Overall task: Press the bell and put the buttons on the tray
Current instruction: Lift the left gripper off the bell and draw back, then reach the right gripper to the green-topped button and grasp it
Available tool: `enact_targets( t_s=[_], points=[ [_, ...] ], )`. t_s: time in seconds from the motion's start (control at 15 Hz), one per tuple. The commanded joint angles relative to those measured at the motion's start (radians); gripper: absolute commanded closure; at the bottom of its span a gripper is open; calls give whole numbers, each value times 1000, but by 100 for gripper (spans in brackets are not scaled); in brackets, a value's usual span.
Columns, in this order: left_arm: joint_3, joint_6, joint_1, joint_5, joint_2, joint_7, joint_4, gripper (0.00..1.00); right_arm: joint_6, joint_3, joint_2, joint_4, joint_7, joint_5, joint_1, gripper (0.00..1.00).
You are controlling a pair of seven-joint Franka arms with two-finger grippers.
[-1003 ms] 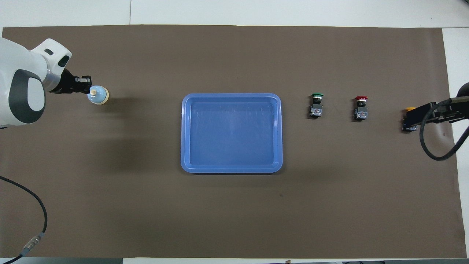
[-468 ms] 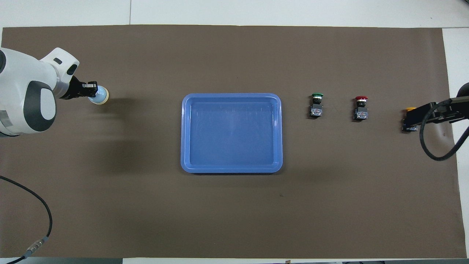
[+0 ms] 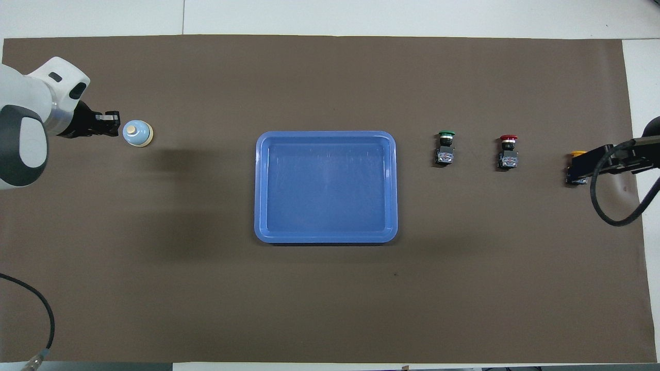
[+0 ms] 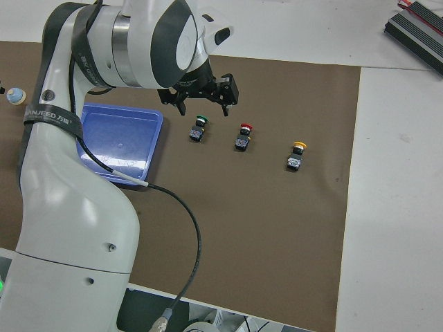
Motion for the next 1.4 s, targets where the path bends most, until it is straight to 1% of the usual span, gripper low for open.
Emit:
enact_targets(
  t_s=[0.0, 0.13, 0.2, 0.27, 0.4, 0.47, 0.6, 0.74, 0.94, 1.07, 1.14, 1.2, 1.34],
  points=[
    [-1, -74, -6, 23, -123, -13, -27, 83, -16, 15, -21, -21, -18, -12, -13, 0],
    [-4, -125, -7, 21, -184, -14, -29, 57, -16, 15, -22, -21, -18, -12, -7, 0],
    [-7, -155, -7, 20, -212, -14, -27, 32, -17, 15, -22, -19, -19, -12, -7, 0],
    [-8, -183, -7, 18, -241, -14, -26, 0, -17, 15, -22, -21, -25, -12, -8, 0],
    [-11, -269, -10, 12, -298, -13, -27, 0, -17, 13, -27, -24, -24, -12, -13, 0],
    [-11, -315, -32, 12, -319, -13, -29, 0, -17, 13, -27, -26, -22, -12, -13, 0],
    [-11, -354, -61, 12, -345, -14, -29, 0, -17, 15, -27, -27, -22, -12, -11, 0],
    [-10, -390, -93, 14, -341, -13, -3, 0, 4, 15, -28, -38, -15, -10, -4, 0],
    [-11, -504, -104, 3, -312, -11, 80, 0, 162, 16, -65, -154, 28, -10, 2, 0],
    [-10, -519, -101, -29, -307, -13, 92, 0, 245, 16, -80, -254, 86, -10, 47, 0],
    [-10, -518, -100, -31, -303, -13, 92, 0, 276, 16, -73, -275, 137, -10, 50, 0],
    [-8, -516, -103, -29, -286, -14, 97, 0, 318, 18, -45, -295, 180, -10, 64, 0],
    [-8, -519, -103, -26, -278, -14, 104, 0, 407, 18, 24, -312, 221, -10, 93, 0]
  ],
)
